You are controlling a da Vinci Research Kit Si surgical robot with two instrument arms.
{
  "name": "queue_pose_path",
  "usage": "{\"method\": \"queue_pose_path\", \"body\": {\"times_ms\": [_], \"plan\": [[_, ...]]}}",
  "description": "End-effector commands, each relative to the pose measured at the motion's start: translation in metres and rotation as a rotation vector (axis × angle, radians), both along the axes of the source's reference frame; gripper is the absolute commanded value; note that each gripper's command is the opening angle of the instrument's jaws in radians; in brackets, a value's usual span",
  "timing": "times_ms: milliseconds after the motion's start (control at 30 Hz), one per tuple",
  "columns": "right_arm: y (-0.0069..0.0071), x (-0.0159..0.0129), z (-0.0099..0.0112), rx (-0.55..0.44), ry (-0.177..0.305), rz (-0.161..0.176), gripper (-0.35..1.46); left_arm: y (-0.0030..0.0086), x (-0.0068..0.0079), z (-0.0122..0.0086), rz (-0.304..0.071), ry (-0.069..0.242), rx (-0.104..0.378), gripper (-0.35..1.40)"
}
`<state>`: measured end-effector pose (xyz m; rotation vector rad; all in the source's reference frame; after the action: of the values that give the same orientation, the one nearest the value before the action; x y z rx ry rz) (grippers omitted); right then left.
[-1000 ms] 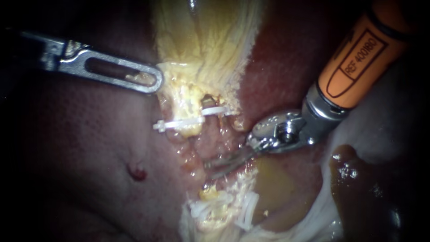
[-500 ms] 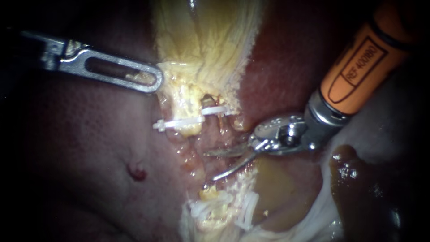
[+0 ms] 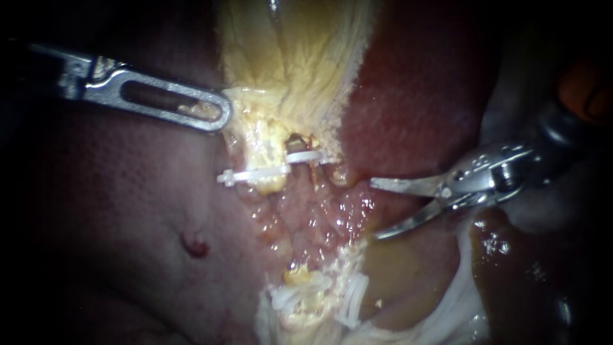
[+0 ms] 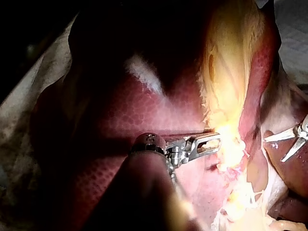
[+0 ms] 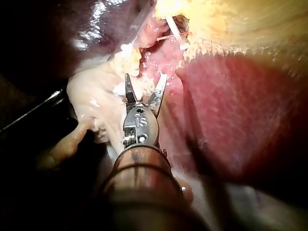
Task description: Go back from the cut right tube
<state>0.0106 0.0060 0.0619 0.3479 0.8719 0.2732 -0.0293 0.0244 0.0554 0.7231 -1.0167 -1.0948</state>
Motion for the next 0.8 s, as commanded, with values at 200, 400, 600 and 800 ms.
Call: {"method": "queue_pose_path", "body": {"times_ms": [200,400,600,800], "plan": [[0.0002,-0.0004,-0.0004,0.002,-0.010,-0.005,1.45,-0.0004,-0.0009,0.0005,-0.003,0.003,-0.003,-0.35],[0.0002,-0.0006,-0.0004,0.003,-0.009,-0.007,1.45,-0.0017,-0.0038,0.0028,0.025,0.008,-0.004,-0.35],[0.0002,-0.0006,-0.0004,-0.001,-0.008,-0.011,1.45,-0.0042,-0.0066,0.0062,0.073,0.023,-0.013,-0.35],[0.0002,-0.0006,-0.0004,-0.001,-0.008,-0.010,1.45,-0.0045,-0.0067,0.0086,0.084,0.029,-0.020,-0.35]]}}
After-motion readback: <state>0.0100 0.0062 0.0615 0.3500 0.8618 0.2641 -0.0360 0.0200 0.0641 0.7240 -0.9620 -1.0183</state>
